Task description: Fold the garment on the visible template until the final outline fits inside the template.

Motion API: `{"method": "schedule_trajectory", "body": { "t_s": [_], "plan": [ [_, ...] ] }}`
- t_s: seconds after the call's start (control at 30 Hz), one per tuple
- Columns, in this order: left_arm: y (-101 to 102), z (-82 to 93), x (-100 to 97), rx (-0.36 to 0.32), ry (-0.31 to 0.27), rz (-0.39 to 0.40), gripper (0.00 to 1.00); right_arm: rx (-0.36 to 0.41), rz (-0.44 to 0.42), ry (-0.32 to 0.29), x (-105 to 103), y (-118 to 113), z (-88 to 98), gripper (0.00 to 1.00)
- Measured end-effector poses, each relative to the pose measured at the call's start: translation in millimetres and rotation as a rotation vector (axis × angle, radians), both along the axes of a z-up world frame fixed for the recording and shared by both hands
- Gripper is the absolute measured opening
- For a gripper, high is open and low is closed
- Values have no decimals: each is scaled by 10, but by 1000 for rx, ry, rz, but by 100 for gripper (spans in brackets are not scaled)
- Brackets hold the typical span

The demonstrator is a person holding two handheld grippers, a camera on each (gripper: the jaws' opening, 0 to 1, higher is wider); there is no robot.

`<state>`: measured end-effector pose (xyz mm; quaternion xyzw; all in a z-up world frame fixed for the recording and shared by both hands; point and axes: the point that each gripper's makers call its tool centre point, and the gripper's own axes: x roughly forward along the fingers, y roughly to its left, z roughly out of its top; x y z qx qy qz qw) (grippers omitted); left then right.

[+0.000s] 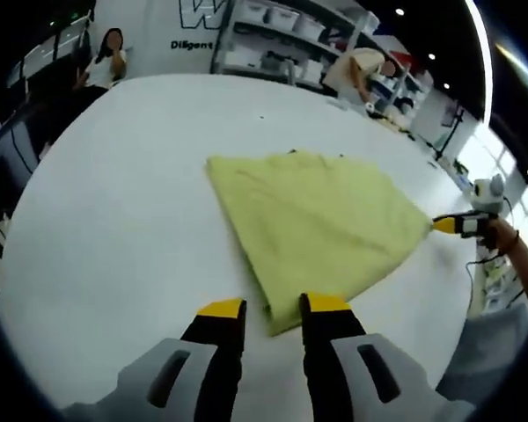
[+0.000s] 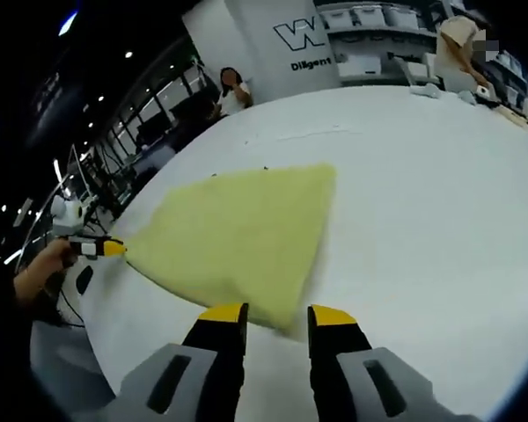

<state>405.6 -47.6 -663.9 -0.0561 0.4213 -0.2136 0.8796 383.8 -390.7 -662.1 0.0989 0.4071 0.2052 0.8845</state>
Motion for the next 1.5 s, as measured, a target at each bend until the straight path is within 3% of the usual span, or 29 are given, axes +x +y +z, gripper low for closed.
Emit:
{"method": "schedule_trajectory", "body": {
  "t_s": [0.13, 0.27, 0.43, 0.5, 0.57, 1.0, 1.5],
  "plan": [
    [-5, -41, -26, 9, 5, -7, 12, 5, 10, -2, -14, 27, -20, 2],
    [-31, -85, -70, 31, 6, -33, 3, -14, 37, 4, -34, 35, -38, 0],
    [-32, -94, -63, 89, -20, -60, 2, -64, 61, 10, -57, -25, -54, 0],
    [-25, -94, -60, 111, -29, -68, 2, -112, 111, -15, -58, -31, -78, 0],
    [-23, -92, -64, 117, -27, -70, 2, -143, 124, 6, -89, -40, -130, 0],
    [35, -62, -144, 139, -14, -58, 2, -126, 101, 21, -106, -35, -117, 0],
    [288, -62, -372, 158, 7, -32, 2, -106, 147, 27, -311, 194, -102, 0]
  ]
}}
